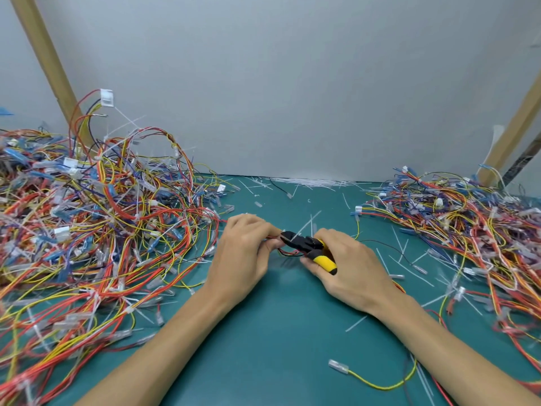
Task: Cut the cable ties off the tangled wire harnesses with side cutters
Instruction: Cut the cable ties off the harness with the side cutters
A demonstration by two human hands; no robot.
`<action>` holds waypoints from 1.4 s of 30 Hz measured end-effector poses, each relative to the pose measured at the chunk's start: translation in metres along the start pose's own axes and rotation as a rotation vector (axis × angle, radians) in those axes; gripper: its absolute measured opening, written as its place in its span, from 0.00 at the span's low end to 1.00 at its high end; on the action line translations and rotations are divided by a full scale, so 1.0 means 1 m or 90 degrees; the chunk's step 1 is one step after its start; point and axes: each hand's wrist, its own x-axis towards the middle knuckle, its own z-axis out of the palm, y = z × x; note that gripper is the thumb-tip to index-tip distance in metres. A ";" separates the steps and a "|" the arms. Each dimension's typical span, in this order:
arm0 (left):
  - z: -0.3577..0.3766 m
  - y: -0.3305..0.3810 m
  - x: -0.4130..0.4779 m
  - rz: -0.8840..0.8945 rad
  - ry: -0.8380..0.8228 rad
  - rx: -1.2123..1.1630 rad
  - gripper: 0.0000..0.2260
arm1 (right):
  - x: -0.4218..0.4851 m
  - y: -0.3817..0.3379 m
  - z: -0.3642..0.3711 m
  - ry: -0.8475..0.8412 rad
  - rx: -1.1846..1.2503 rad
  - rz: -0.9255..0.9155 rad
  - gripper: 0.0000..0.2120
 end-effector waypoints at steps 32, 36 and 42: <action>0.002 -0.004 -0.003 0.098 0.001 0.125 0.15 | 0.001 0.001 -0.009 0.093 -0.229 0.010 0.14; 0.001 -0.005 -0.002 0.070 -0.004 0.070 0.13 | 0.001 -0.003 -0.012 0.110 -0.223 0.037 0.17; 0.004 -0.004 -0.003 0.054 -0.024 0.066 0.08 | 0.000 0.006 -0.005 0.084 -0.214 0.060 0.18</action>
